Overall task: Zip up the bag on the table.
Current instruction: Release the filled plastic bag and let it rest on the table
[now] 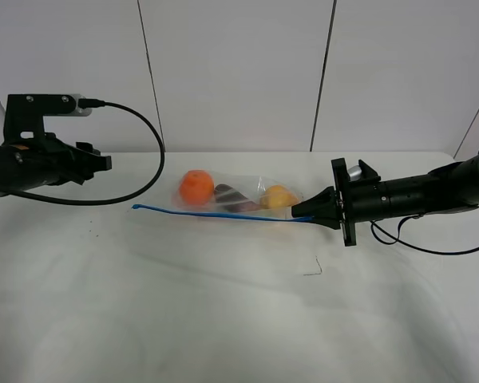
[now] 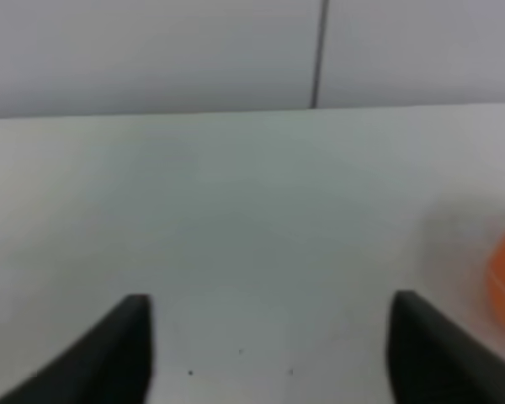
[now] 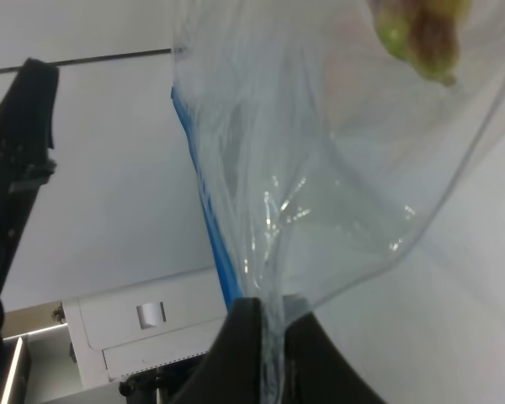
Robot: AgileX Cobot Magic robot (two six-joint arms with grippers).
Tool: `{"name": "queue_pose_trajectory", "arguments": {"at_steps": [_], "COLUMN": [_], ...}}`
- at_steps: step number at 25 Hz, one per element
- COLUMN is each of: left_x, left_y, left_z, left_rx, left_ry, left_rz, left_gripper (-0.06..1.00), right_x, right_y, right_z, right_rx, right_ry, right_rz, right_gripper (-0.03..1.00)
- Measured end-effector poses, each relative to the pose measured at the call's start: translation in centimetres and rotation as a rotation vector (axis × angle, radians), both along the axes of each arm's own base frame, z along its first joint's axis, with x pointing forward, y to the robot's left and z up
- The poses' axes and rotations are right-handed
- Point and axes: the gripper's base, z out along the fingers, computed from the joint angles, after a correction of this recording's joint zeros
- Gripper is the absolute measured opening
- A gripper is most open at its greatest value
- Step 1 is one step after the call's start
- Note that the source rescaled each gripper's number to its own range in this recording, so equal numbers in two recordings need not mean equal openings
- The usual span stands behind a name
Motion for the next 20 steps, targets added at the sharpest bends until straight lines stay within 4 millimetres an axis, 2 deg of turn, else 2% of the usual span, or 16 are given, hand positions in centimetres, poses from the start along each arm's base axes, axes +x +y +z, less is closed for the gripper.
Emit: {"name": "queue_pose_trajectory", "arguments": {"at_steps": [2,4,7,10,12,16,20], "left_x": [0.0,0.1,0.6,1.3,1.1,-0.5,-1.7], "left_y": [-0.3,-0.6,-0.6,0.4,0.8,2.0,3.8], "left_z": [0.0,0.2,1.8,4.5,5.6,6.3,6.5], "left_rx": [-0.013,-0.049,-0.128,-0.222,-0.225,-0.137,-0.004], "left_ry": [0.063,0.166,0.31,0.406,0.503,0.768,0.917], "left_rz": [-0.04,-0.094,-0.167,-0.168,-0.167,-0.05,0.104], "left_gripper": [0.94,0.99,1.0,1.0,1.0,1.0,1.0], "right_x": [0.0,0.0,0.0,0.0,0.0,0.0,0.0], "right_y": [0.0,0.0,0.0,0.0,0.0,0.0,0.0], "right_z": [0.0,0.0,0.0,0.0,0.0,0.0,0.0], "right_rx": [0.0,0.0,0.0,0.0,-0.001,-0.002,-0.002], "right_ry": [0.0,0.0,0.0,0.0,0.0,0.0,0.0], "right_rz": [0.0,0.0,0.0,0.0,0.001,0.002,0.002], "right_gripper": [0.0,0.0,0.0,0.0,0.0,0.0,0.0]}}
